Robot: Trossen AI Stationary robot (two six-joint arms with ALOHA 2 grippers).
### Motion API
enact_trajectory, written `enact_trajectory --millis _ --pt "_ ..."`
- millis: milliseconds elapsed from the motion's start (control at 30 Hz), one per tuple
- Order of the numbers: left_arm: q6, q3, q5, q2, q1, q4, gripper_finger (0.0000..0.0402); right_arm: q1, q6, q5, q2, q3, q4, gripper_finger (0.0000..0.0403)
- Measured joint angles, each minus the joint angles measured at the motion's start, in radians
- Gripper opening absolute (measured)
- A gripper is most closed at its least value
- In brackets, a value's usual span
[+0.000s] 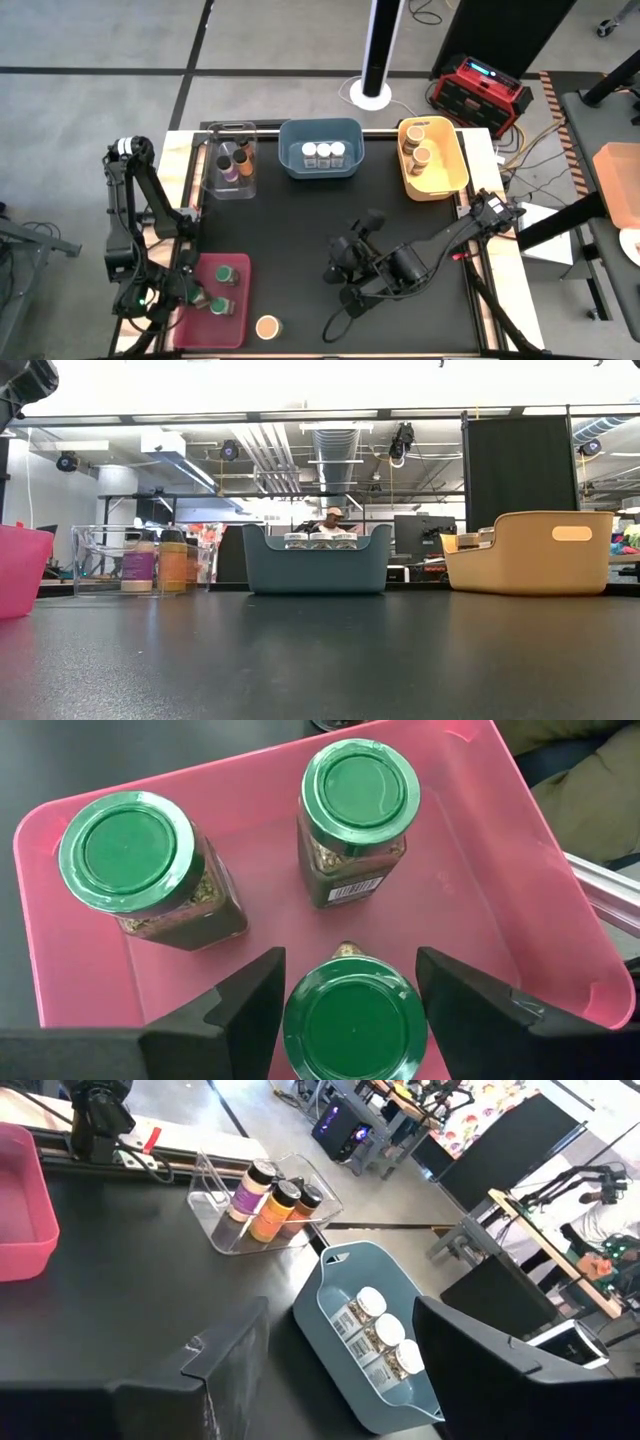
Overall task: Sort spices by type
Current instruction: Put the green seasoning bottle into the pink bin
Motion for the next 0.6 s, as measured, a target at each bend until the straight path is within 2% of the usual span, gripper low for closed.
enact_trajectory --millis 600 --pt "-0.004 0.0 -0.007 0.0 0.0 0.001 0.0208 0.0 -0.003 0.0 0.0 0.0 0.0 0.0278"
